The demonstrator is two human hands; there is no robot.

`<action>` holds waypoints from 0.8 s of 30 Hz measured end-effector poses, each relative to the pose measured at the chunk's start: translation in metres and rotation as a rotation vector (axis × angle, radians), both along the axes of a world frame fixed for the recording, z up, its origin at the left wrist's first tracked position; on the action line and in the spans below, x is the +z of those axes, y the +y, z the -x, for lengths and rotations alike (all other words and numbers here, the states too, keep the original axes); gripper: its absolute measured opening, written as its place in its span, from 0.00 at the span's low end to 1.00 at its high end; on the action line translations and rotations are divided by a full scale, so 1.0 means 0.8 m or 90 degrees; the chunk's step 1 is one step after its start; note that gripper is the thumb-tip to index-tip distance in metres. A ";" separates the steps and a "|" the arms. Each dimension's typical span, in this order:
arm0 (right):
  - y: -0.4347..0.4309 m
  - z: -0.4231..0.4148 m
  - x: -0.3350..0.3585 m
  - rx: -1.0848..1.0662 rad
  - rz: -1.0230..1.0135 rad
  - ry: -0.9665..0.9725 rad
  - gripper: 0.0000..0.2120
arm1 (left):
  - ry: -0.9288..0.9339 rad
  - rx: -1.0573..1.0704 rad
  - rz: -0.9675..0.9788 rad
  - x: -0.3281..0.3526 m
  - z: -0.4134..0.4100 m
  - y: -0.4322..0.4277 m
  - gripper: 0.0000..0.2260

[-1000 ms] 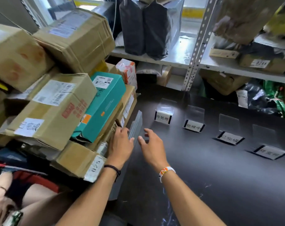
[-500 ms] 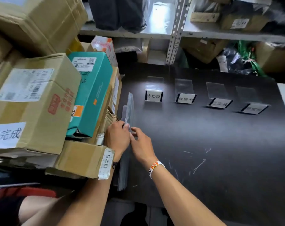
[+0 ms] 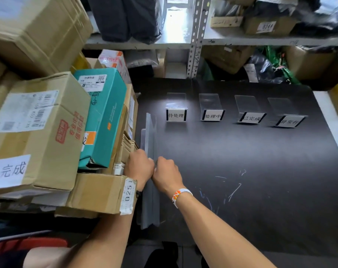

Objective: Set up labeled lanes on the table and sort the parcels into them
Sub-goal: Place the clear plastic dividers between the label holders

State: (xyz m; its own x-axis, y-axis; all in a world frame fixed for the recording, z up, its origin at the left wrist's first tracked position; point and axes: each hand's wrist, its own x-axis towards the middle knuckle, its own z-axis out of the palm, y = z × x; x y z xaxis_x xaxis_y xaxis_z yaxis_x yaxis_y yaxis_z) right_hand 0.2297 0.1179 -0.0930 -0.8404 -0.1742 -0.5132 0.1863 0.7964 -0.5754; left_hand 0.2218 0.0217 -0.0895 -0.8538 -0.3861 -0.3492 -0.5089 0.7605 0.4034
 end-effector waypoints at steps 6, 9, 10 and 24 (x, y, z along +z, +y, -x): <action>0.012 -0.003 0.013 -0.042 -0.060 0.012 0.16 | 0.036 -0.013 0.045 0.007 -0.008 0.003 0.08; 0.026 -0.006 0.022 -0.041 -0.090 0.025 0.17 | 0.074 -0.018 0.066 0.006 -0.014 0.005 0.11; 0.034 -0.007 0.023 -0.042 -0.102 0.033 0.17 | 0.078 -0.021 0.073 0.004 -0.016 0.005 0.11; 0.074 -0.020 0.017 -0.049 -0.224 0.327 0.22 | 0.036 -0.005 0.016 -0.019 -0.010 -0.003 0.21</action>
State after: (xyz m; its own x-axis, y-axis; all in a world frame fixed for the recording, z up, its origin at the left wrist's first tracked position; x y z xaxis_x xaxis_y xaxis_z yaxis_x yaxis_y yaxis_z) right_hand 0.2460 0.1771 -0.0791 -0.9984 0.0016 -0.0558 0.0190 0.9496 -0.3128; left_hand 0.2299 0.0191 -0.1047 -0.8752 -0.3871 -0.2902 -0.4793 0.7750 0.4118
